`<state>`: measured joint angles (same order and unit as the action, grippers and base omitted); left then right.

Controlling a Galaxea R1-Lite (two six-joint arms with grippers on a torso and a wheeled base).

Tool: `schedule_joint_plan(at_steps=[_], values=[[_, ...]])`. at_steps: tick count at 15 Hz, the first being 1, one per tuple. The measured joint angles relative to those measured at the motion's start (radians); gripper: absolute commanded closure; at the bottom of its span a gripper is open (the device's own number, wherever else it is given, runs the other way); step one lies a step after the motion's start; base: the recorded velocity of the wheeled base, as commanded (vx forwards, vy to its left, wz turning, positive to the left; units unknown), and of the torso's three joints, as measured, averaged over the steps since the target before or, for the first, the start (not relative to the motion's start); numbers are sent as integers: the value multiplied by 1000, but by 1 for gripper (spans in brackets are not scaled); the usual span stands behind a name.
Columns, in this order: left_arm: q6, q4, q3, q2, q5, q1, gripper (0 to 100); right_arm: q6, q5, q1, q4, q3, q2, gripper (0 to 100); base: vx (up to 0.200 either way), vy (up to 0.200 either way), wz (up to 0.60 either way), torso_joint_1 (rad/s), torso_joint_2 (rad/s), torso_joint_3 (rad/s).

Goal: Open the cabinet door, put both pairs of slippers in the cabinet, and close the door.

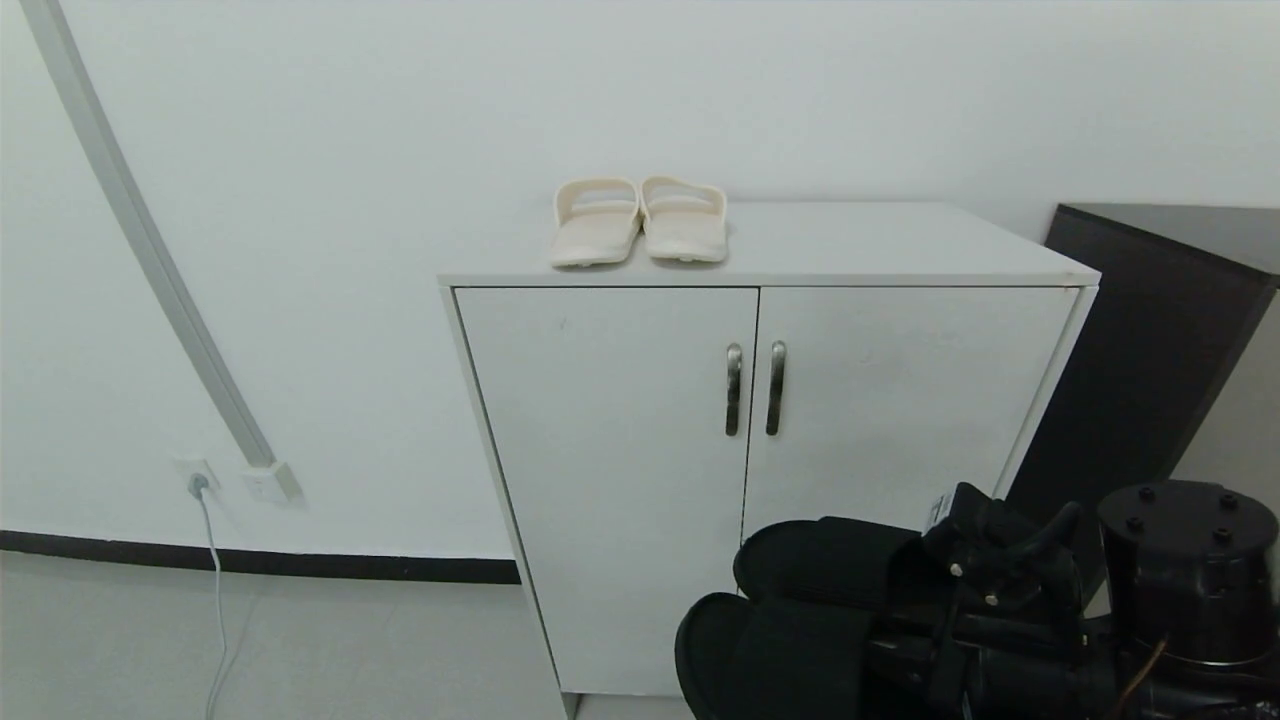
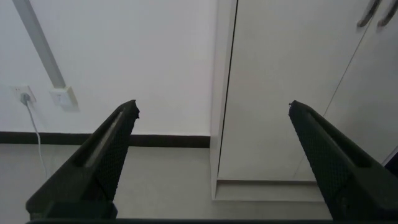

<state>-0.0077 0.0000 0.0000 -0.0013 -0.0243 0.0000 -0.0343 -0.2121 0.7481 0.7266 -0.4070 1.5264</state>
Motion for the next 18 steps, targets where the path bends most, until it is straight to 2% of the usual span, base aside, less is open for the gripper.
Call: schedule_joint_plan(at_steps=[5,10,12,13,16,18], values=[[0,0,0,0,1,0,0,0,-1,2,0,9,0,100,0,0,0,-43,432,365],[-4,-1,0,0,0,0,0,0,0,0,0,15,1,100,0,0,0,0,14,3],[9,-14,-3,0,16,0,0,-29,0,0,1,18,1,100,0,0,0,-13,82,82],[6,-18,-24,4,38,0,0,-39,0,0,-1,21,1,100,0,0,0,-12,100,105],[-62,-32,-191,81,100,-11,0,-41,0,0,0,22,2,100,0,0,0,-1,20,22],[-61,-41,-250,184,164,-24,0,-41,0,0,0,27,2,100,0,0,0,0,0,0]])
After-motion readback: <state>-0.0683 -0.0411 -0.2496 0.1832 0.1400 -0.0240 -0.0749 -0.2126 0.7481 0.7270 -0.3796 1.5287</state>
